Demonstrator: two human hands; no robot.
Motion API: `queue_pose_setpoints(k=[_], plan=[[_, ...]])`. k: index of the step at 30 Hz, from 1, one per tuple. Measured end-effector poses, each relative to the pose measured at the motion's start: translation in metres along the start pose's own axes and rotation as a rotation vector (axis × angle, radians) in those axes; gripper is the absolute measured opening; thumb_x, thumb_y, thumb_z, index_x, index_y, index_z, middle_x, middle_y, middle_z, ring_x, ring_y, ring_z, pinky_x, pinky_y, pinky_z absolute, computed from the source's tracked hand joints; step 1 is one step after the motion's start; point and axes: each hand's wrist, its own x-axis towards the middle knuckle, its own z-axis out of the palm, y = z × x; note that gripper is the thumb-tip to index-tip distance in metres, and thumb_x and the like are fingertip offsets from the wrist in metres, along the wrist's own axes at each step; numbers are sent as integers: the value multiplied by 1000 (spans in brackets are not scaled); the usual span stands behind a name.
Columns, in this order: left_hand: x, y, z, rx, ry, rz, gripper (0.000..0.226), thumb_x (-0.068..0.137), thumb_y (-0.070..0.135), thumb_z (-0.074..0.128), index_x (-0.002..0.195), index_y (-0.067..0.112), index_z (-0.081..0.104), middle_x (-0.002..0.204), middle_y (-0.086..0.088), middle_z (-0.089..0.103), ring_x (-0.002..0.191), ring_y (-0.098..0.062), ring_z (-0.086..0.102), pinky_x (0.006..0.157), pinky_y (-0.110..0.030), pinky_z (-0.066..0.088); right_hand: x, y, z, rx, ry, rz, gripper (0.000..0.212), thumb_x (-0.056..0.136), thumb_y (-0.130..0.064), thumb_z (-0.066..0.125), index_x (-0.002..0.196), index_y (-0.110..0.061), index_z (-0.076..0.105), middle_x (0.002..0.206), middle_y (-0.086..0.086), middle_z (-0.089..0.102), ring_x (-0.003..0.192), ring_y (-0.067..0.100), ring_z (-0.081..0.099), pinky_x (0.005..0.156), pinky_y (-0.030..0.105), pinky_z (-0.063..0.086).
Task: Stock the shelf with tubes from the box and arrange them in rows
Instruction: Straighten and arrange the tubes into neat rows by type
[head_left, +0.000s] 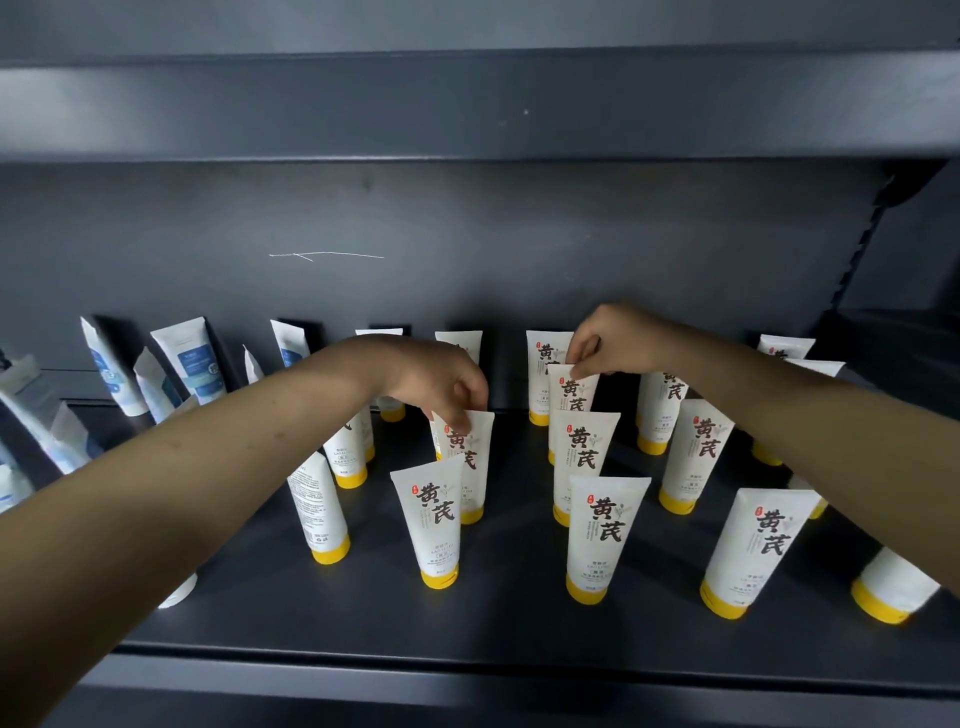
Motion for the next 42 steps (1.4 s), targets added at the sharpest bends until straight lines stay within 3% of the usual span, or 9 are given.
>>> queue_pose_setpoints(k=[2, 5, 9, 11, 18, 24, 29, 36, 42], plan=[[0, 0, 1, -12, -4, -1, 9, 84, 18, 68, 92, 18, 65, 94, 1, 68, 74, -3, 57, 61, -13, 42, 3, 2, -9, 48, 16, -1, 12, 79, -16, 73, 89, -10, 75, 81, -2, 70, 60, 16, 61, 62, 25, 48], [1, -2, 2, -32, -2, 0, 10, 83, 19, 69, 81, 25, 62, 86, 6, 65, 69, -1, 56, 60, -14, 42, 16, 11, -18, 56, 101, -2, 14, 78, -14, 74, 90, -7, 74, 88, 7, 73, 72, 18, 64, 67, 23, 48], [1, -3, 3, -58, 14, -3, 14, 83, 18, 69, 77, 28, 61, 86, 2, 65, 71, -2, 56, 64, -18, 43, 40, 21, -15, 61, 92, 25, 31, 78, -11, 74, 108, -5, 68, 106, 11, 70, 95, 19, 65, 89, 26, 48], [1, -3, 4, -66, 21, -7, 12, 83, 18, 69, 78, 26, 61, 88, 0, 65, 71, -2, 55, 64, -18, 43, 47, 23, -9, 48, 64, 53, 37, 79, -12, 73, 114, -5, 65, 111, 11, 68, 101, 20, 64, 93, 27, 46], [1, -4, 5, -93, 29, -24, 9, 84, 17, 68, 81, 24, 62, 89, -2, 65, 72, -3, 55, 66, -19, 44, 59, 27, 11, -95, 43, 70, 25, 78, -19, 74, 103, -14, 71, 104, 3, 72, 95, 17, 65, 86, 26, 48], [2, -5, 3, -82, 21, -30, 9, 84, 17, 68, 80, 23, 62, 86, 0, 64, 71, -3, 54, 66, -19, 44, 67, 33, 8, -161, 151, 81, 21, 76, -14, 75, 97, -8, 74, 100, 8, 73, 94, 21, 67, 85, 27, 50], [3, -6, 4, -74, 20, -23, 4, 84, 18, 68, 85, 20, 64, 96, -11, 67, 78, -8, 57, 72, -24, 49, 65, 44, 6, -119, 170, 123, 21, 76, -11, 74, 96, -5, 74, 94, 12, 74, 91, 23, 68, 87, 29, 51], [2, -3, 3, -69, 11, -32, 11, 85, 19, 68, 79, 26, 61, 89, 0, 66, 76, -6, 56, 69, -21, 46, 63, 34, 7, -76, 161, 124, 21, 77, -12, 73, 98, -7, 74, 94, 10, 74, 89, 20, 68, 82, 24, 48], [-2, 1, 6, -39, 43, -46, 6, 86, 19, 66, 84, 23, 61, 100, -8, 67, 81, -11, 57, 74, -26, 48, 57, 29, 3, -69, 138, 157, 25, 76, -10, 75, 101, -8, 72, 102, 8, 72, 95, 21, 67, 85, 23, 47]])
